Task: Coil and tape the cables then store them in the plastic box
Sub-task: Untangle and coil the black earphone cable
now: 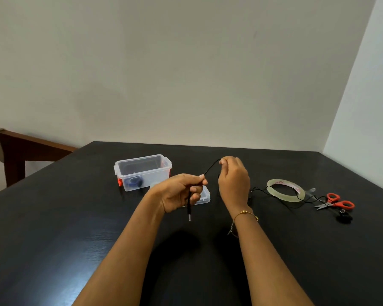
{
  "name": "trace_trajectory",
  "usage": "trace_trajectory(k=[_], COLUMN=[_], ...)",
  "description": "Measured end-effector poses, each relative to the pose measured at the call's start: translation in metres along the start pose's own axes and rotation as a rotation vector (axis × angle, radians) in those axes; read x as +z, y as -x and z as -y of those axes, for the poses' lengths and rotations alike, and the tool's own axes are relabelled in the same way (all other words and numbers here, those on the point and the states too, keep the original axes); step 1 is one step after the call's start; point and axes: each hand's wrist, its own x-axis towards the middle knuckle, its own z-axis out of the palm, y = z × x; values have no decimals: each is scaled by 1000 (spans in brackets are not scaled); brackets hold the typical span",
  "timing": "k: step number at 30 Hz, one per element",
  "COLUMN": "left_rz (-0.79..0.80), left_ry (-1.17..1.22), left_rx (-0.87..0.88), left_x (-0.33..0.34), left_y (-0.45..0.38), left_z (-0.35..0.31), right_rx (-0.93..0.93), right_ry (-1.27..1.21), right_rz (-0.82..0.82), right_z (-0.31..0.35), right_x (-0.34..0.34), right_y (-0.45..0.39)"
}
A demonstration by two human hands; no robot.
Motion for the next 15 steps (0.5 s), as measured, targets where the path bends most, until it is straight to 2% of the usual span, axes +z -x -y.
trace_trajectory(k=[3, 6, 11, 15], left_rz=[55, 61, -65, -172], left_ry=[217, 522, 791, 946], left_rx=[29, 151, 359, 470], left_x=[3, 5, 3, 4], left_y=[-1, -2, -9, -15], left_z=[-5, -9, -5, -5], right_rx=[28, -35, -141, -53], right_ry=[43, 70, -7, -110], right_rz=[59, 268, 529, 662], right_z=[-7, -8, 4, 4], right_x=[0, 6, 14, 16], right_y=[-1, 5, 15, 17])
